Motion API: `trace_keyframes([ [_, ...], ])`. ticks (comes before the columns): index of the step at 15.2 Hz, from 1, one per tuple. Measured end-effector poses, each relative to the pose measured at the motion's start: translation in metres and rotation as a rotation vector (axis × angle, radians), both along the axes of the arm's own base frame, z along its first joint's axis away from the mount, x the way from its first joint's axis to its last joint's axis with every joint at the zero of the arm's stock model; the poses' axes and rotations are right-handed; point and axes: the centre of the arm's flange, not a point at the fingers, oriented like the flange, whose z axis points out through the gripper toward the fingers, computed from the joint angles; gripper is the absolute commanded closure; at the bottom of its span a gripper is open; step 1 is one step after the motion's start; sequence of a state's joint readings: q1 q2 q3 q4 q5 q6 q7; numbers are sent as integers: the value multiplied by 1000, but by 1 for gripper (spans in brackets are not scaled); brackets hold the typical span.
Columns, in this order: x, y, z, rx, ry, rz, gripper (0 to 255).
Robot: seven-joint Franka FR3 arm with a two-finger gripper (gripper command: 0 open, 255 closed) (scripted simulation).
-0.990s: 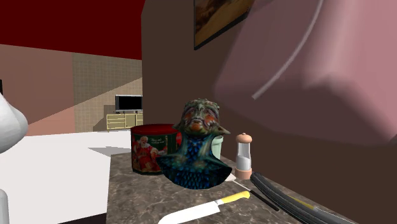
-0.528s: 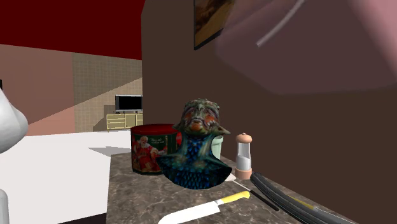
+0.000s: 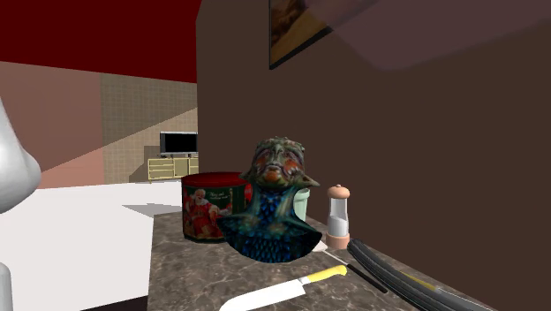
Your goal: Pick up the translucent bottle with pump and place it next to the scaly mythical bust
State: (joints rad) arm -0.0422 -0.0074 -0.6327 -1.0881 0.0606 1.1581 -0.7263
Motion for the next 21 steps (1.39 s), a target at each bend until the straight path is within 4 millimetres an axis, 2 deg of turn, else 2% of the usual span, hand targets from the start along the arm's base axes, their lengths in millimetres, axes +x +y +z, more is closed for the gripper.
trace_keyframes([
  [4,0,-1,20,0,0,0,255],
  [6,-3,13,24,2,-1,1,255],
  [9,-18,45,28,6,-1,-1,255],
  [11,-27,75,23,4,0,4,255],
  [21,-79,194,24,1,0,3,255],
])
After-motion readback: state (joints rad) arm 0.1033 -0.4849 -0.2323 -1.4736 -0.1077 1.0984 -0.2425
